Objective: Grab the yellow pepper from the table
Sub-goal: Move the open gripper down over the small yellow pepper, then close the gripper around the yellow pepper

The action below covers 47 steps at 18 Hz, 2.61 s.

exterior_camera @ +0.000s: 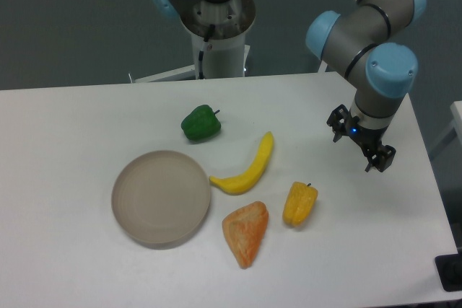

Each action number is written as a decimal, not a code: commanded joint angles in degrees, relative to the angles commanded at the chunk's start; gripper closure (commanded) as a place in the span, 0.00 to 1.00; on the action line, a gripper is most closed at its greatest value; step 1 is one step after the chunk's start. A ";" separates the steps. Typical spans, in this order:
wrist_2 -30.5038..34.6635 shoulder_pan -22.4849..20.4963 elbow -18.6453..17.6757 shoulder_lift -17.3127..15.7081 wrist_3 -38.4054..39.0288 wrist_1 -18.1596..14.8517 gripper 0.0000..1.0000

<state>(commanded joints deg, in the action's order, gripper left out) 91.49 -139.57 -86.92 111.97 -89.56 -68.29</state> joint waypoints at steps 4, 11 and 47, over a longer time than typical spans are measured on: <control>0.00 0.70 0.17 0.35 0.70 0.00 0.00; -0.70 4.04 1.49 1.58 9.99 0.18 0.00; -0.17 11.95 2.63 9.58 35.68 4.04 0.86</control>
<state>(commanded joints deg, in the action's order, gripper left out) 91.32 -127.62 -84.29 121.55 -53.88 -64.25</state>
